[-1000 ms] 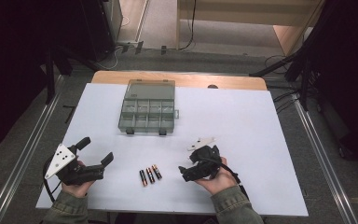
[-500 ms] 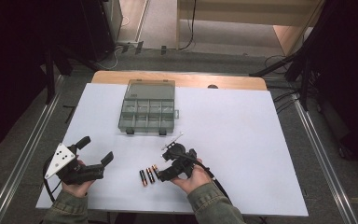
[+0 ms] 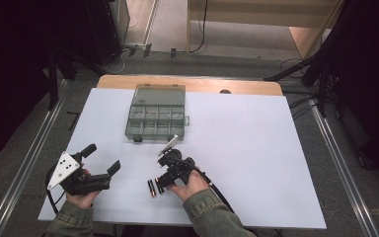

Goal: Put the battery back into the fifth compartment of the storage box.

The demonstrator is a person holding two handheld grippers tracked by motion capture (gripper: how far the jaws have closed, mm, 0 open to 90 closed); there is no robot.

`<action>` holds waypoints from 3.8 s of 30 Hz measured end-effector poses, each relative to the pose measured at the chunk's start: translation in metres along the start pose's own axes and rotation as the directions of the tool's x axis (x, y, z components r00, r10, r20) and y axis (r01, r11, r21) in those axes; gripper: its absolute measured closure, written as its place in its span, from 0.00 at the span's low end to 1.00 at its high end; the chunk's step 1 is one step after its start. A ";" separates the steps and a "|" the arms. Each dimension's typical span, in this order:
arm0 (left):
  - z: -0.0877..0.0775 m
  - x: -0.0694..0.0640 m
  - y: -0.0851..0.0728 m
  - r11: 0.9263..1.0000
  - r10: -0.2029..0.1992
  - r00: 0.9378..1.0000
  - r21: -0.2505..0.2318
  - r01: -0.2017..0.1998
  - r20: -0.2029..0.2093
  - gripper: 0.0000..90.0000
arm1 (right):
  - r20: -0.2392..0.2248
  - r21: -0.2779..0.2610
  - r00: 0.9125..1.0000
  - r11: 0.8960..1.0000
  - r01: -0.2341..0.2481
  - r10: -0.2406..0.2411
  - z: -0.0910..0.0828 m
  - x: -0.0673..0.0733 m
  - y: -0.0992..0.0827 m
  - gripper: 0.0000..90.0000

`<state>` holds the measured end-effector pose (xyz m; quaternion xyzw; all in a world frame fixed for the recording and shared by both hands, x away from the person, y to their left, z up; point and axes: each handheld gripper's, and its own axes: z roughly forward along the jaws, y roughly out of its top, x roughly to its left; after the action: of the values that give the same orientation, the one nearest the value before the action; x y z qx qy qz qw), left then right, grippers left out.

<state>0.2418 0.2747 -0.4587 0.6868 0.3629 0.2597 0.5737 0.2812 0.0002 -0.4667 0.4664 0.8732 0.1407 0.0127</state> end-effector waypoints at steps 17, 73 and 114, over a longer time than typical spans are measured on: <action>0.001 0.000 0.000 1.000 0.003 1.000 0.001 -0.003 0.005 0.00 | 0.039 0.035 0.999 0.999 -0.004 0.002 0.010 0.010 0.004 0.84; -0.001 0.002 0.000 1.000 -0.015 1.000 -0.011 0.015 0.002 0.00 | -0.161 -0.248 0.963 0.935 -0.252 0.217 -0.016 -0.003 0.106 0.86; -0.002 0.004 0.000 0.999 -0.044 0.999 -0.026 0.044 0.006 0.00 | -0.368 -0.289 0.836 0.804 -0.520 0.408 -0.007 -0.034 0.142 0.19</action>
<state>0.2426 0.2792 -0.4587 0.6719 0.3728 0.2500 0.5892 0.4146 0.0449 -0.4271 0.6304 0.6791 0.3711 -0.0604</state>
